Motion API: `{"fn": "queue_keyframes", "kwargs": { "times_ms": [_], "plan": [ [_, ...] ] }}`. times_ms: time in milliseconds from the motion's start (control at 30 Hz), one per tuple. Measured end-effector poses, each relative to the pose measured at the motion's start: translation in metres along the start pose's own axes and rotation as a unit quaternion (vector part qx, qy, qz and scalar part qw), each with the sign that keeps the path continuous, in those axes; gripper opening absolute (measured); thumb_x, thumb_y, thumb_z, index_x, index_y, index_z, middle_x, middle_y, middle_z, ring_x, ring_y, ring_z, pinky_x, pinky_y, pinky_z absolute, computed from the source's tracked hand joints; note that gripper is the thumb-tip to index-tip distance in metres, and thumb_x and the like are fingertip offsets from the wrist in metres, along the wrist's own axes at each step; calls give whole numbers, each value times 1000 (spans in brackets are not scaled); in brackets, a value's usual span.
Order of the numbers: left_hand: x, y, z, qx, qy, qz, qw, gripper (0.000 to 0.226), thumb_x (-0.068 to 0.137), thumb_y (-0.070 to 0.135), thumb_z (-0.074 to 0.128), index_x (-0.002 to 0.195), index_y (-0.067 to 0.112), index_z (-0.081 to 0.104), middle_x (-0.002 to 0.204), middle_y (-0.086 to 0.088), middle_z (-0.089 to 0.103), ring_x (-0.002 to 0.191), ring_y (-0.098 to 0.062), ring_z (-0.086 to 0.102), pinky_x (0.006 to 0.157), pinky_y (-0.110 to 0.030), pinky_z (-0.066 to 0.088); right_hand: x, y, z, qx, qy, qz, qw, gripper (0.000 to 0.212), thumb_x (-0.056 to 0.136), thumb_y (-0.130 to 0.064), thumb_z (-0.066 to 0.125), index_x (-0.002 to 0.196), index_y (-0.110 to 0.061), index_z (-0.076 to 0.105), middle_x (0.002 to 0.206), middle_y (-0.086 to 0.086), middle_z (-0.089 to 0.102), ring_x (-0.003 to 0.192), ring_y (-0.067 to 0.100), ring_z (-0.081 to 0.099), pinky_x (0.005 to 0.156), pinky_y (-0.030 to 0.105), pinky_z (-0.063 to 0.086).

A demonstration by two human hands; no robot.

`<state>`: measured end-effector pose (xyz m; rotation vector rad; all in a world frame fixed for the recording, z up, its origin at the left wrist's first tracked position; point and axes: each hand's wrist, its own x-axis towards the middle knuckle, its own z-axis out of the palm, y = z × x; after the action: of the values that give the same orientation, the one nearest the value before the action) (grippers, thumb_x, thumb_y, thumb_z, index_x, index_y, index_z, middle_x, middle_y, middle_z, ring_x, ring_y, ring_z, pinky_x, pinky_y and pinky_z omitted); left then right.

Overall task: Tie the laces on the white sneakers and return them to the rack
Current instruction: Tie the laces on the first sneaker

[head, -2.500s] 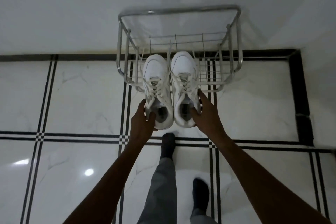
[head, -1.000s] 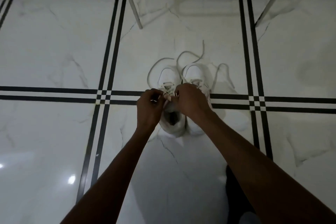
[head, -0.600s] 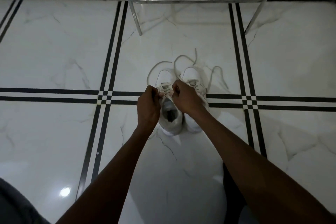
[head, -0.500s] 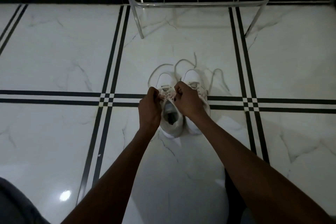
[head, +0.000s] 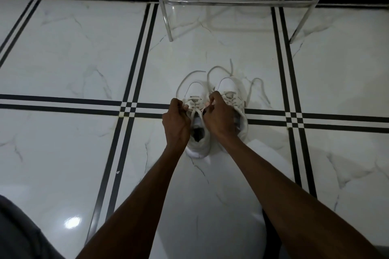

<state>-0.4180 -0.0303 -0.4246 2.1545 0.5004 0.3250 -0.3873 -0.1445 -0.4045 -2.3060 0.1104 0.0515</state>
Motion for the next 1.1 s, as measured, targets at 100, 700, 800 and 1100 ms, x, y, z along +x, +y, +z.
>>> {"fn": "queue_keyframes", "kwargs": {
  "times_ms": [100, 700, 800, 1100],
  "plan": [
    [-1, 1, 2, -5, 6, -20, 1000, 6, 95, 5, 54, 92, 1, 58, 77, -9, 66, 67, -24, 59, 61, -36, 48, 0, 1, -1, 8, -4, -1, 1000, 19, 90, -1, 46, 103, -12, 54, 72, 6, 57, 67, 26, 56, 49, 28, 33],
    [43, 28, -62, -223, -130, -18, 966, 31, 105, 34, 50, 98, 11, 71, 103, 0, 76, 103, -18, 68, 92, -38, 53, 36, -19, -26, 332, -59, 129, 932, 19, 92, -19, 68, 109, -12, 75, 89, 3, 76, 78, 11, 66, 66, 24, 53],
    [57, 40, -66, -190, -176, 51, 965, 31, 104, 32, 53, 99, 9, 73, 99, 0, 75, 94, -11, 68, 81, -24, 52, 29, -36, -25, 187, -250, -51, 949, 16, 95, -12, 61, 91, -18, 75, 78, -6, 72, 74, 10, 67, 71, 22, 53],
    [42, 19, -51, -190, -281, -38, 940, 54, 109, 44, 31, 111, 5, 69, 96, -7, 77, 89, -10, 73, 74, -16, 54, 42, -36, -53, 69, -287, -99, 950, 24, 91, -39, 68, 87, -17, 76, 73, -9, 70, 66, 4, 61, 70, 26, 49]
  ]
}}
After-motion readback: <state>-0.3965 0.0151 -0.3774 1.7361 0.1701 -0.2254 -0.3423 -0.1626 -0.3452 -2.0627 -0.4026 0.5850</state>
